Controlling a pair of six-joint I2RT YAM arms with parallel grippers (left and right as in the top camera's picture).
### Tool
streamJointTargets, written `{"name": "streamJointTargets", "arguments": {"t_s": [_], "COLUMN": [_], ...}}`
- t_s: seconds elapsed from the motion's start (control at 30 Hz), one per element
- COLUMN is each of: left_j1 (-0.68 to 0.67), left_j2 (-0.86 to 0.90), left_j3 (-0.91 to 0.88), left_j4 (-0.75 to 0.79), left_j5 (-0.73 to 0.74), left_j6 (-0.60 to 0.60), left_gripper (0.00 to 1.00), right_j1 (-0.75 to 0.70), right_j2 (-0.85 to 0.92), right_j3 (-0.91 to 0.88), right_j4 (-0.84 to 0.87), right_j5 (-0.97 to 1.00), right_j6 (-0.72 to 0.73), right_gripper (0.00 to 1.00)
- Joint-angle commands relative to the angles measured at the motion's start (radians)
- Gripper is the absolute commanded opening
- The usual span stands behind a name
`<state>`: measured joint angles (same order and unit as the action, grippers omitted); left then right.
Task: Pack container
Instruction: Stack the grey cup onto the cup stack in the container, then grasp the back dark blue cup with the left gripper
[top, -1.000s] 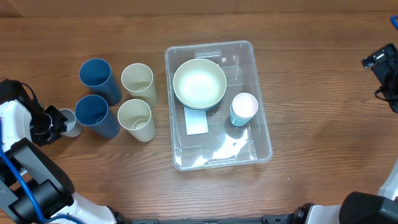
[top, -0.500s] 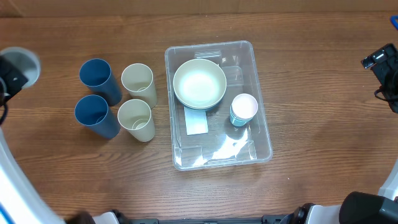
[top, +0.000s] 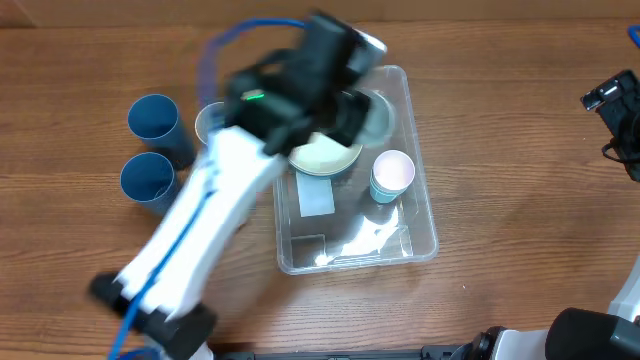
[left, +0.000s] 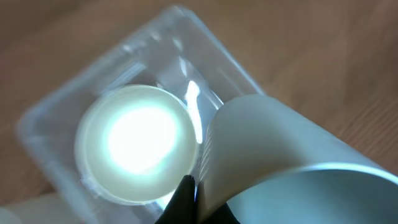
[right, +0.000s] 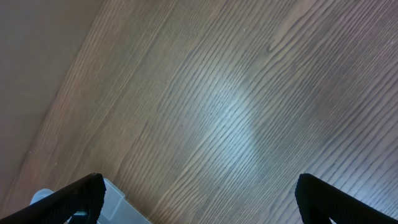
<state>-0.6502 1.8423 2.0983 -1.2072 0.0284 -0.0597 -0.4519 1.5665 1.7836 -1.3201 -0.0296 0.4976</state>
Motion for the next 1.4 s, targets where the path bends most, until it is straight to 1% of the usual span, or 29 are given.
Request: {"name": "streamJointTargets", "arguments": {"t_s": [0.0, 0.17, 0.3, 0.37, 0.4, 0.47, 0.5, 0.57, 0.67, 0.7, 0.77, 0.8, 0.87, 0.9, 0.97, 1.0, 1.07, 1.13, 1.2, 1.3, 1.37], "left_j1": [-0.06, -0.078, -0.078, -0.078, -0.078, -0.078, -0.076, -0.07, -0.027, 0.01, 0.085, 0.148, 0.325, 0.437, 0.593, 0.67, 0.776, 0.843, 0.88, 0.896, 0.896], "left_j2": [0.111, 0.217, 0.28, 0.283, 0.275, 0.254, 0.234, 0.186, 0.092, 0.051, -0.002, -0.023, -0.036, -0.036, -0.021, -0.005, 0.043, 0.104, 0.172, 0.261, 0.306], "left_j3": [0.003, 0.003, 0.003, 0.005, 0.013, 0.056, 0.106, 0.214, 0.346, 0.367, 0.371, 0.371, 0.37, 0.35, 0.315, 0.295, 0.259, 0.223, 0.212, 0.212, 0.212], "left_j4": [0.039, 0.032, -0.008, -0.025, -0.039, -0.085, -0.131, -0.217, -0.32, -0.345, -0.381, -0.414, -0.483, -0.482, -0.473, -0.47, -0.459, -0.436, -0.429, -0.424, -0.413], "left_j5": [-0.011, -0.011, -0.022, -0.052, -0.07, -0.104, -0.119, -0.198, -0.346, -0.375, -0.398, -0.408, -0.404, -0.335, -0.192, -0.138, -0.077, -0.061, -0.06, -0.061, -0.061], "left_j6": [0.089, 0.09, 0.089, 0.075, 0.074, 0.064, 0.064, 0.062, -0.006, -0.034, -0.088, -0.133, -0.222, -0.226, -0.224, -0.221, -0.203, -0.179, -0.167, -0.148, -0.144], "left_gripper": [0.04, 0.04, 0.04, 0.08, 0.19, 0.34, 0.37, 0.4, 0.55, 0.6, 0.63, 0.65, 0.7, 0.72, 0.71, 0.71, 0.72, 0.72, 0.7, 0.66, 0.65], "right_j1": [-0.002, -0.002, -0.002, -0.002, -0.002, -0.002, -0.002, -0.002, -0.002, -0.002, -0.002, -0.002, -0.002, -0.002, -0.002, -0.002, -0.002, -0.002, -0.002, -0.002, -0.002], "right_j2": [-0.001, -0.001, -0.001, -0.001, -0.001, -0.001, -0.001, -0.001, -0.001, -0.001, -0.001, -0.001, -0.001, -0.001, -0.001, -0.001, -0.001, -0.001, -0.001, -0.001, -0.001], "right_j3": [0.003, 0.003, 0.003, 0.003, 0.003, 0.003, 0.003, 0.003, 0.003, 0.003, 0.003, 0.003, 0.003, 0.003, 0.003, 0.003, 0.003, 0.003, 0.003, 0.003, 0.003], "right_j4": [0.005, 0.005, 0.005, 0.005, 0.005, 0.005, 0.005, 0.005, 0.005, 0.005, 0.005, 0.005, 0.005, 0.005, 0.005, 0.005, 0.005, 0.005, 0.005, 0.005, 0.005], "right_j5": [-0.002, -0.002, -0.002, -0.002, -0.002, -0.002, -0.002, -0.002, -0.002, -0.002, -0.002, -0.002, -0.002, -0.002, -0.002, -0.002, -0.002, -0.002, -0.002, -0.002, -0.002], "right_j6": [0.004, 0.005, 0.004, 0.004, 0.005, 0.004, 0.004, 0.005, 0.004, 0.004, 0.004, 0.004, 0.004, 0.004, 0.004, 0.004, 0.004, 0.004, 0.004, 0.004, 0.004], "right_gripper": [1.0, 1.0, 1.0, 1.0, 1.0, 1.0, 1.0, 1.0, 1.0, 1.0, 1.0, 1.0, 1.0, 1.0, 1.0, 1.0, 1.0, 1.0, 1.0, 1.0, 1.0]}}
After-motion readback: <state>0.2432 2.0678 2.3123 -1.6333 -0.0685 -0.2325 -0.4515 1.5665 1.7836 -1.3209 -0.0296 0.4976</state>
